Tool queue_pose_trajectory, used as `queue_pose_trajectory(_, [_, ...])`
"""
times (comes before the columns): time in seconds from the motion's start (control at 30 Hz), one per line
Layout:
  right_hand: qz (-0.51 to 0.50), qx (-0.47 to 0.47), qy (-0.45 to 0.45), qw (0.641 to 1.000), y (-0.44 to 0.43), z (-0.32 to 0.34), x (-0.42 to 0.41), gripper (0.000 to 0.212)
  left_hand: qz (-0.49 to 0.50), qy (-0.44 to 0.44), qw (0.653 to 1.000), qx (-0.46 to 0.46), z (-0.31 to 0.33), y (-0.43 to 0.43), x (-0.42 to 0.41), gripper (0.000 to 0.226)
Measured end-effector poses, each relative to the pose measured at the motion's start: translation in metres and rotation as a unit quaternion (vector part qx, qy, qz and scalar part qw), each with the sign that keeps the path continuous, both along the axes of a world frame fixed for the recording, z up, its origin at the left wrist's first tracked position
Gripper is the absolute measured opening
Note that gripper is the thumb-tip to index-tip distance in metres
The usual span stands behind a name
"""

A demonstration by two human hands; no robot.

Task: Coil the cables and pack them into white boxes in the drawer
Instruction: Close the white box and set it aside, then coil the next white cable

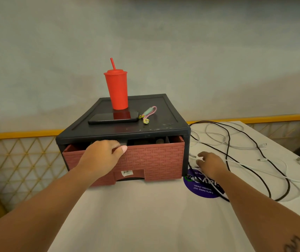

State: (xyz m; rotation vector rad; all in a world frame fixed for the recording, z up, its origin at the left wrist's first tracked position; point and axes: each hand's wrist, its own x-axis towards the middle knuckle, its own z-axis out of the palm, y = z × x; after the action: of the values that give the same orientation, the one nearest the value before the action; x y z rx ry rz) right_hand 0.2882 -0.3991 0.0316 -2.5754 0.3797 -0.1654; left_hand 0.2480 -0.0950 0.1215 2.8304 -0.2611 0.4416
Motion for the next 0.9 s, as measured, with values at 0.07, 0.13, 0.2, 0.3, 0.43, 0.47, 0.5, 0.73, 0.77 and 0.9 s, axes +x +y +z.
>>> queue_pose_trajectory(0.07, [0.006,-0.005,-0.019,1.0,0.001,-0.001,0.012,0.041,0.004,-0.026,0.999,-0.024,-0.006,0.0,0.002,0.034])
queue_pose_trajectory(0.13, [0.017,-0.004,-0.022,1.0,0.002,-0.004,0.026,0.046,0.015,-0.054,0.998,-0.037,-0.013,-0.002,0.002,0.033])
queue_pose_trajectory(0.2, [0.03,-0.028,0.004,0.999,0.003,-0.005,0.035,0.049,0.021,-0.077,0.996,-0.037,-0.017,-0.003,0.003,0.033])
queue_pose_trajectory(0.3, [0.036,-0.095,0.04,0.994,0.007,-0.005,0.044,0.043,0.024,-0.082,0.996,-0.034,-0.019,-0.003,0.003,0.035])
queue_pose_trajectory(0.43, [0.026,-0.085,0.026,0.996,0.004,0.007,0.04,0.023,0.025,-0.075,0.996,-0.035,-0.019,-0.002,0.001,0.036])
queue_pose_trajectory(0.47, [0.011,-0.038,-0.01,0.999,0.001,0.012,0.038,0.025,0.025,-0.072,0.996,-0.037,-0.018,-0.003,0.0,0.036])
queue_pose_trajectory(0.5, [-0.008,0.029,-0.058,0.998,-0.003,0.018,0.035,0.026,0.026,-0.068,0.997,-0.04,-0.017,-0.003,-0.001,0.036])
queue_pose_trajectory(0.73, [-0.047,0.372,-0.287,0.882,-0.03,0.117,-0.001,0.019,0.007,-0.022,0.999,-0.025,-0.006,-0.004,-0.014,0.04])
queue_pose_trajectory(0.77, [-0.033,0.389,-0.309,0.867,-0.03,0.134,-0.013,0.02,-0.002,-0.026,0.999,-0.039,-0.004,-0.005,-0.019,0.042])
queue_pose_trajectory(0.9, [0.027,0.399,-0.393,0.828,-0.019,0.19,-0.07,0.026,-0.063,-0.056,0.992,-0.091,0.003,-0.017,-0.043,0.04])
